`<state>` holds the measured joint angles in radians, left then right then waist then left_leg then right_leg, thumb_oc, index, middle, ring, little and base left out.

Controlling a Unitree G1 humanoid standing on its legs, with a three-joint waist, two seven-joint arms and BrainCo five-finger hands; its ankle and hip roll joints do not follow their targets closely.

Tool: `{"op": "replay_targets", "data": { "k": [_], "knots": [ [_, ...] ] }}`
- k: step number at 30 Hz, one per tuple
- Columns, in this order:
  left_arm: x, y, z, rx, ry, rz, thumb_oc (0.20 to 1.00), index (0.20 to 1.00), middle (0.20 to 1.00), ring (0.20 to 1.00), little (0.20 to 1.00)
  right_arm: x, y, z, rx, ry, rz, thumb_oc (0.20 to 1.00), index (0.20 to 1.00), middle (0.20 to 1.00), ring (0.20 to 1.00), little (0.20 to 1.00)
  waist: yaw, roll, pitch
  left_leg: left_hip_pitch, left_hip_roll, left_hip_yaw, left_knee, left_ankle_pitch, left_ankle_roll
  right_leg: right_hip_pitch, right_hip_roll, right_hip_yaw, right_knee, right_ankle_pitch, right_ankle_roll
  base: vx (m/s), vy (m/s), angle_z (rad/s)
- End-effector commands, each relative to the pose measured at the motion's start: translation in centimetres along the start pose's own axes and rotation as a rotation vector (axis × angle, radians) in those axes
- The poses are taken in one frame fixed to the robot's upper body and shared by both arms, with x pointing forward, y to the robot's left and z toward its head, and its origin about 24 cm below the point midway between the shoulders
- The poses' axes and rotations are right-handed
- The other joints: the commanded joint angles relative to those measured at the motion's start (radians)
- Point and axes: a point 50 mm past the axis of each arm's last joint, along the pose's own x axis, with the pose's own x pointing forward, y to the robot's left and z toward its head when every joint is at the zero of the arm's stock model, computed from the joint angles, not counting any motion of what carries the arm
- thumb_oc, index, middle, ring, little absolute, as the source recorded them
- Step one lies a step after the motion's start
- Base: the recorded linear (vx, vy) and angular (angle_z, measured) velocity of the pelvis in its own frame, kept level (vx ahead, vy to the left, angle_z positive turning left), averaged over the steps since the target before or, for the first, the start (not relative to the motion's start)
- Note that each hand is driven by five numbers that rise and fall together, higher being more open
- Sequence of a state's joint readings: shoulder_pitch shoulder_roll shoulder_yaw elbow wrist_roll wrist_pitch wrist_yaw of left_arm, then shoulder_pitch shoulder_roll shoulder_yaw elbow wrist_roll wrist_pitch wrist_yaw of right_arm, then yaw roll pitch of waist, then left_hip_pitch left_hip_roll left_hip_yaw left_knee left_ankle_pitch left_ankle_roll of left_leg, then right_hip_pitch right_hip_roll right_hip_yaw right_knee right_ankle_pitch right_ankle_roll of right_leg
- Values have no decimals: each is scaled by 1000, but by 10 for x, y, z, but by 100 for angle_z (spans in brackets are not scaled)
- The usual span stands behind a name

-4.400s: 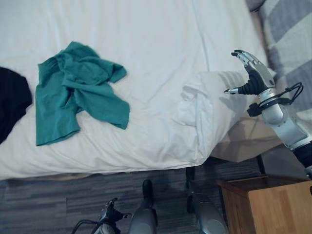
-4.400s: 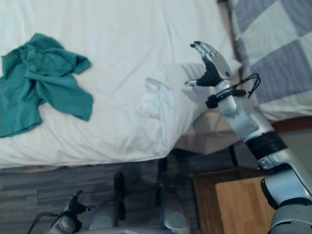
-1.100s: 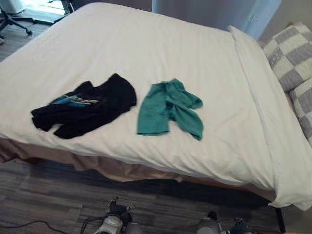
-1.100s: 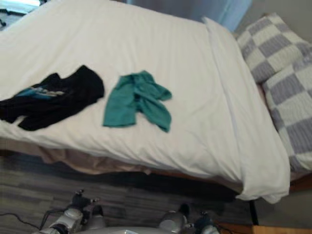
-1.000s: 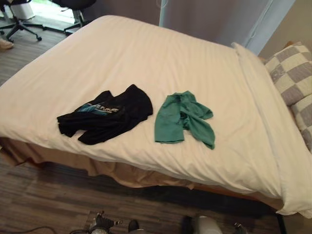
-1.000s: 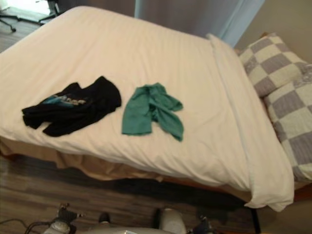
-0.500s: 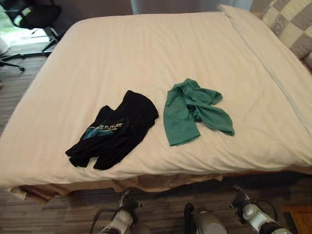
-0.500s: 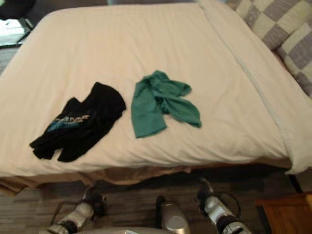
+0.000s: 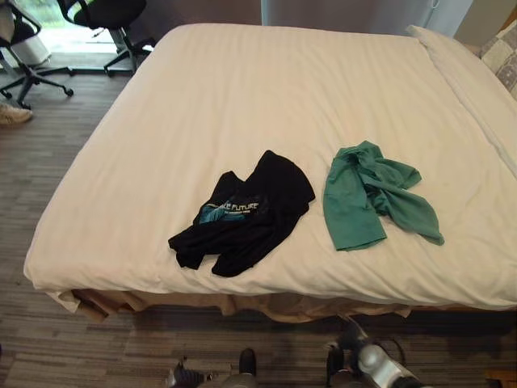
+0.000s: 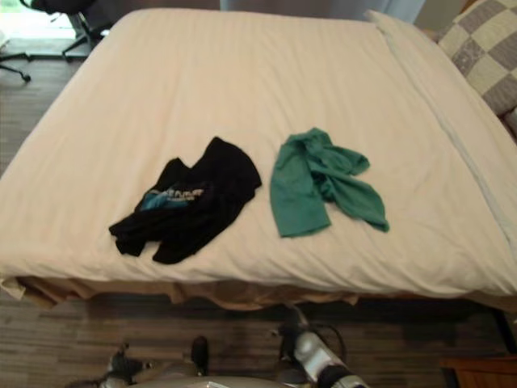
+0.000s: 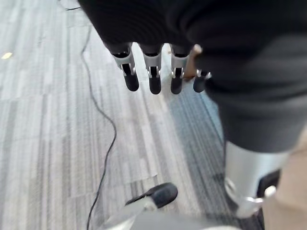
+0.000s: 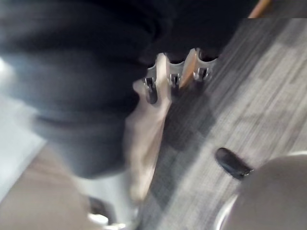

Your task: Tidy up the quilt and then pick up the clothes from the bed and put them into the laundry hamper.

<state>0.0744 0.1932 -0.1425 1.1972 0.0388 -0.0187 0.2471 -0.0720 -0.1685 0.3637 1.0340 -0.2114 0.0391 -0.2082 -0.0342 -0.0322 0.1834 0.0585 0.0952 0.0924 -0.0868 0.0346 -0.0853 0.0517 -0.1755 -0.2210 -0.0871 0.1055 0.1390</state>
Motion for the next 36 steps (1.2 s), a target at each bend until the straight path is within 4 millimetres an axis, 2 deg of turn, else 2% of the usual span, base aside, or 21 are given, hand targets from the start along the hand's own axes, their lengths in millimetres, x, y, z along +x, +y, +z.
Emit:
{"op": "replay_targets", "data": {
  "k": [1,4,5,7,8,11,12,13,14,15,16,17,18,20,24,26,27,28,31,35,36],
  "knots": [
    [5,12,8,-59,32,97,1000,1000,1000,1000,1000,-1,-9,-3,161,21,-98,1000,1000,1000,1000,1000,-34,-54,-46,34,52,55,1,-104,-27,-45,-56,4,8,-77,39,82,-16,-10],
    [5,22,11,-125,18,157,1000,1000,1000,1000,1000,-4,-26,-5,256,-5,-188,1000,1000,1000,1000,1000,-45,-53,-52,42,56,61,0,-106,-27,-38,-55,8,2,-76,41,40,-4,-6],
    [5,41,27,-227,-76,241,1000,1000,1000,1000,1000,-13,-57,-3,316,-88,-312,1000,1000,1000,1000,1000,-58,-49,-56,47,60,69,0,-107,-26,-35,-53,13,0,-76,44,60,4,-6],
    [-3,72,59,-284,-269,330,1000,1000,1000,1000,1000,-25,-89,-6,312,-153,-439,1000,1000,1000,1000,1000,-65,-42,-53,54,63,73,0,-111,-26,-28,-51,10,0,-79,47,48,5,-9],
    [-12,91,80,-295,-389,391,1000,1000,1000,1000,1000,-31,-108,-5,280,-187,-505,1000,1000,1000,1000,1000,-67,-40,-55,56,65,74,0,-113,-26,-25,-50,9,0,-80,49,30,-1,-11],
    [-38,127,129,-348,-658,501,1000,1000,1000,1000,1000,-42,-153,10,114,-283,-660,1000,1000,1000,1000,1000,-69,-35,-58,60,70,71,0,-117,-29,-20,-50,7,2,-85,52,20,-12,-5],
    [-38,127,129,-348,-659,501,1000,1000,1000,1000,1000,-42,-153,10,114,-284,-661,1000,1000,1000,1000,1000,-70,-37,-59,56,68,70,0,-113,-28,-23,-52,7,1,-81,52,13,-31,-8],
    [-55,132,164,-360,-822,505,1000,1000,1000,1000,1000,-45,-174,23,29,-331,-734,1000,1000,1000,1000,1000,-68,-38,-61,56,70,68,0,-113,-30,-22,-51,8,2,-84,52,-3,-36,-7],
    [-66,133,185,-391,-912,477,1000,1000,1000,1000,1000,-46,-183,30,-17,-354,-757,1000,1000,1000,1000,1000,-69,-40,-64,57,71,67,0,-112,-32,-21,-51,8,2,-85,52,8,-36,-2],
    [-66,133,185,-393,-913,476,1000,1000,1000,1000,1000,-46,-184,31,-17,-356,-759,1000,1000,1000,1000,1000,-69,-39,-62,57,72,67,0,-113,-32,-21,-50,8,3,-85,52,11,-40,4],
    [-92,121,221,-351,-1113,361,1000,1000,1000,1000,1000,-50,-200,46,-127,-406,-799,1000,1000,1000,1000,1000,-71,-40,-60,62,75,66,0,-114,-34,-17,-47,10,4,-89,51,16,-33,5],
    [-104,113,230,-317,-1197,291,1000,1000,1000,1000,1000,-55,-210,51,-171,-426,-821,1000,1000,1000,1000,1000,-72,-42,-61,62,75,67,0,-114,-35,-16,-47,10,3,-90,51,18,-33,5],
    [-105,112,229,-318,-1196,288,1000,1000,1000,1000,1000,-55,-210,50,-172,-426,-822,1000,1000,1000,1000,1000,-71,-40,-62,62,76,67,0,-115,-35,-16,-46,10,3,-90,51,19,-21,3],
    [-121,109,241,-251,-1295,230,1000,1000,1000,1000,1000,-61,-226,67,-223,-479,-839,1000,1000,1000,1000,1000,-69,-37,-68,65,80,71,0,-114,-38,-12,-43,10,0,-94,51,34,-28,4],
    [-122,105,252,-149,-1305,216,1000,1000,1000,1000,1000,-67,-230,96,-306,-568,-836,1000,1000,1000,1000,1000,-69,-32,-70,68,85,78,0,-114,-42,-11,-40,11,0,-96,50,9,-7,0],
    [-123,100,253,-135,-1313,188,1000,1000,1000,1000,1000,-70,-230,104,-324,-601,-834,1000,1000,1000,1000,1000,-69,-32,-69,69,86,79,0,-115,-43,-10,-39,11,0,-96,49,0,0,0],
    [-124,91,259,-123,-1318,138,1000,1000,1000,1000,1000,-73,-226,120,-353,-661,-823,1000,1000,1000,1000,1000,-69,-30,-68,70,86,82,0,-116,-44,-9,-39,9,0,-96,49,0,0,0],
    [-124,91,259,-123,-1318,138,1000,1000,1000,1000,1000,-73,-226,120,-353,-662,-823,1000,1000,1000,1000,1000,-69,-30,-68,71,86,82,0,-116,-44,-9,-39,10,0,-96,49,0,0,0],
    [-141,79,273,-119,-1412,37,1000,1000,1000,1000,1000,-76,-219,138,-410,-732,-793,1000,1000,1000,1000,1000,-69,-31,-62,73,87,85,0,-117,-45,-5,-39,10,0,-99,50,0,0,0],
    [-157,75,284,-176,-1486,-24,1000,1000,1000,1000,1000,-75,-215,145,-432,-752,-778,1000,1000,1000,1000,1000,-69,-31,-57,72,87,85,0,-117,-45,-4,-40,7,0,-100,51,0,0,0],
    [-167,77,291,-229,-1537,-47,1000,1000,1000,1000,1000,-74,-214,148,-442,-754,-772,1000,1000,1000,1000,1000,-68,-30,-53,71,87,84,0,-116,-45,-4,-41,6,0,-100,51,0,0,0]
  ]
}}
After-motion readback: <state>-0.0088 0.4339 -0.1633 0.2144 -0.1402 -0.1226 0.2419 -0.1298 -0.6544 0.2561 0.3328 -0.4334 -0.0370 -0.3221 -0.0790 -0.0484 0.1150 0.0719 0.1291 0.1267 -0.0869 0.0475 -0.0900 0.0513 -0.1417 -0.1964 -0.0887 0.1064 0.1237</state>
